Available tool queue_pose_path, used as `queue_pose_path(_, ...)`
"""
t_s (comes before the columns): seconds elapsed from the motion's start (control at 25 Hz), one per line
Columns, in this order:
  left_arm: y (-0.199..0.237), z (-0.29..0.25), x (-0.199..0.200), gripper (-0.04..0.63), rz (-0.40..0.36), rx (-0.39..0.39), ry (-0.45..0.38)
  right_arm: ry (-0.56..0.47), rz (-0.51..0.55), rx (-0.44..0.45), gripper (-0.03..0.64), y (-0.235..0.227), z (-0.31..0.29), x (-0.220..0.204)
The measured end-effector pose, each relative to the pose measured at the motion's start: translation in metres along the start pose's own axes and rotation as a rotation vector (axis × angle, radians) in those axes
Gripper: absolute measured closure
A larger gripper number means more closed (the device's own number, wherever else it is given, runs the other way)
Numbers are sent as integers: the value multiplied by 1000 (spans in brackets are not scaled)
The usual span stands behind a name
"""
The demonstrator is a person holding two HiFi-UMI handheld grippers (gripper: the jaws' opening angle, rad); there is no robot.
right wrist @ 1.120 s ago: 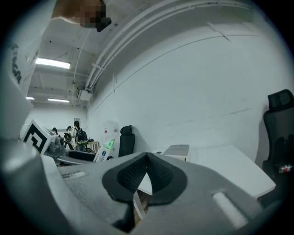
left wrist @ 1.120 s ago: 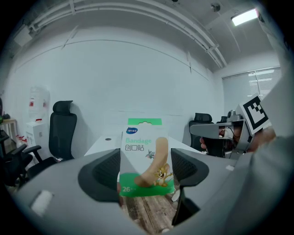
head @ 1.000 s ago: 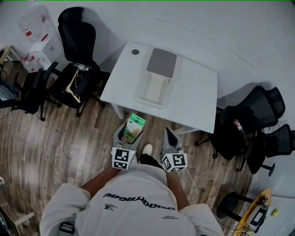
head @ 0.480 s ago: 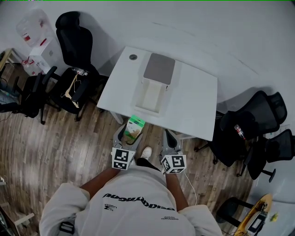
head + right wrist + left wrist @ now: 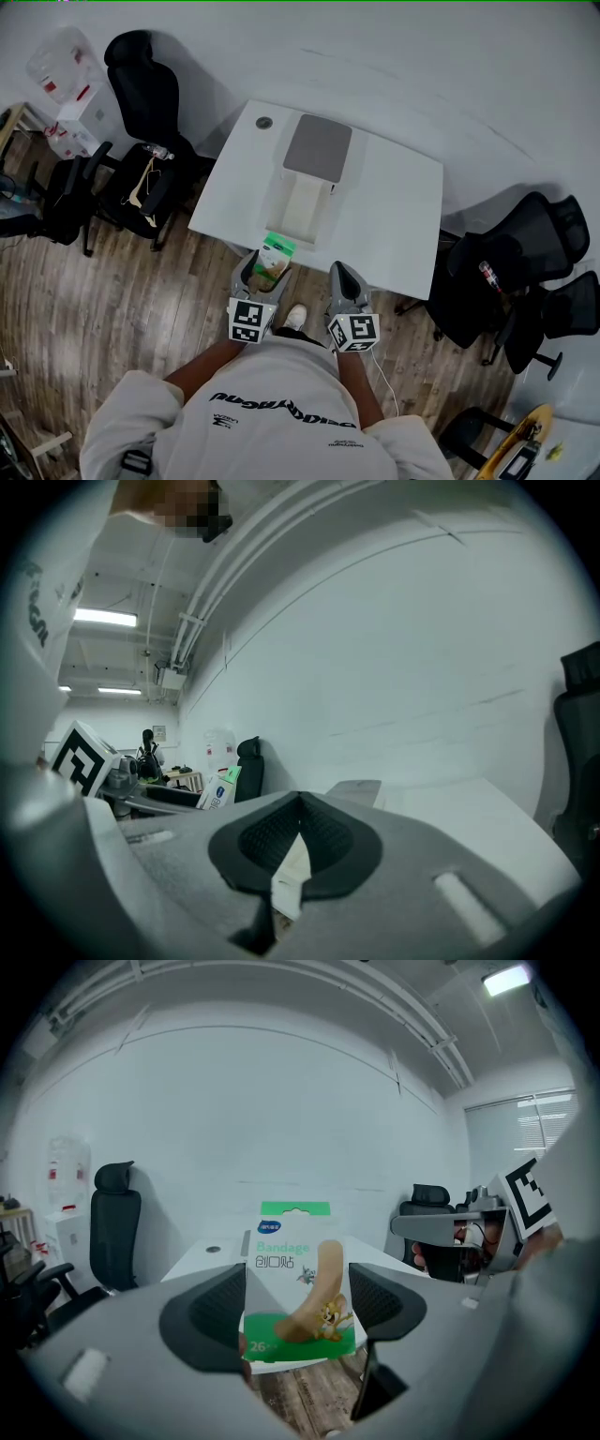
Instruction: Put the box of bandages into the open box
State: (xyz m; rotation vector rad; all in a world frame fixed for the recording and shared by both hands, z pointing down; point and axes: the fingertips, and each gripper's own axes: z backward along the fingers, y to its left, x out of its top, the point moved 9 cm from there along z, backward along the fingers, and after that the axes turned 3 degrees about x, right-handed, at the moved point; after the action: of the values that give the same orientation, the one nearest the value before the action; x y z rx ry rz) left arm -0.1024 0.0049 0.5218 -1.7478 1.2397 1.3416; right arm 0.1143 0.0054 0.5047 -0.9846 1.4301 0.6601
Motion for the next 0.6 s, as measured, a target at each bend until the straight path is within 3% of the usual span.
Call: queue_pose_path(0.6, -13, -49, 17, 242, 21, 38, 34, 8, -22, 25, 617, -43, -24, 3)
